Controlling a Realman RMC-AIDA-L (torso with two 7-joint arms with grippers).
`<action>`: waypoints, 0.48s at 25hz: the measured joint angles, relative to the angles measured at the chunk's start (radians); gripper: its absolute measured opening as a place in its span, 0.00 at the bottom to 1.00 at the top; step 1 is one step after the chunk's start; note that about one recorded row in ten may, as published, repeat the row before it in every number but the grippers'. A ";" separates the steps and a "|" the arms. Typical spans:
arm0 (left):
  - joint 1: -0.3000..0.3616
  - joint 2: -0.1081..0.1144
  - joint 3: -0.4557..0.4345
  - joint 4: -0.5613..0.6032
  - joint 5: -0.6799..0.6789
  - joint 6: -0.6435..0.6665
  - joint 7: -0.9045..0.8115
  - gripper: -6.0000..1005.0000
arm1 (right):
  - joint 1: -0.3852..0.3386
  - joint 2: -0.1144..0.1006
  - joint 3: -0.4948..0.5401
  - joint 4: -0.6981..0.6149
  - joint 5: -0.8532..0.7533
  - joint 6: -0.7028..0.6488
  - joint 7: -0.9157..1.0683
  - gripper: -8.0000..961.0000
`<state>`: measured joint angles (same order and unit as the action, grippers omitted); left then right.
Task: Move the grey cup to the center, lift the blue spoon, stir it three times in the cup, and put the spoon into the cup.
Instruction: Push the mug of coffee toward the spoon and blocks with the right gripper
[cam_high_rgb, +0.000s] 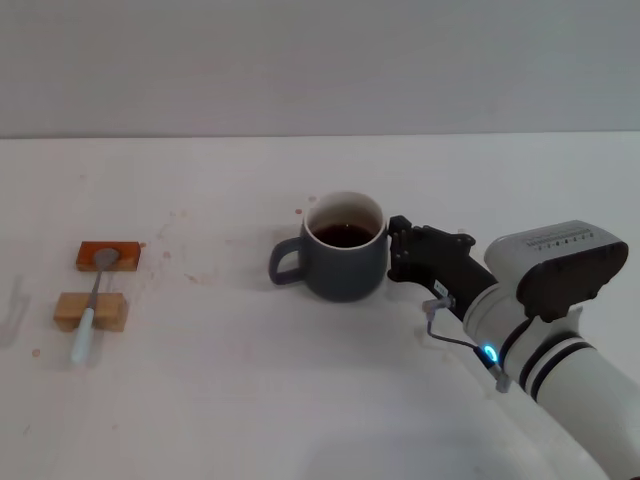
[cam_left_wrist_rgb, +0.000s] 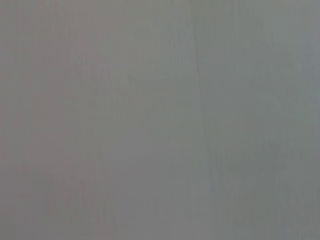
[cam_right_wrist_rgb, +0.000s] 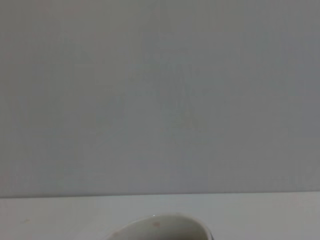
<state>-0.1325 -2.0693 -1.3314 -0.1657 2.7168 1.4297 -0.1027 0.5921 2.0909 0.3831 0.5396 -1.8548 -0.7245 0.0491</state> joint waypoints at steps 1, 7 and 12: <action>0.000 0.000 0.000 0.000 0.000 0.001 0.000 0.81 | 0.004 0.000 -0.003 0.005 0.000 0.007 0.000 0.01; 0.001 0.000 -0.001 0.000 0.000 0.003 0.000 0.81 | 0.015 0.000 -0.006 0.022 -0.001 0.031 0.000 0.01; 0.003 0.000 -0.001 0.000 0.000 0.009 0.000 0.81 | 0.028 0.000 -0.027 0.043 -0.001 0.035 0.000 0.01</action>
<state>-0.1295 -2.0692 -1.3319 -0.1657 2.7167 1.4387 -0.1027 0.6201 2.0909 0.3564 0.5824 -1.8561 -0.6894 0.0492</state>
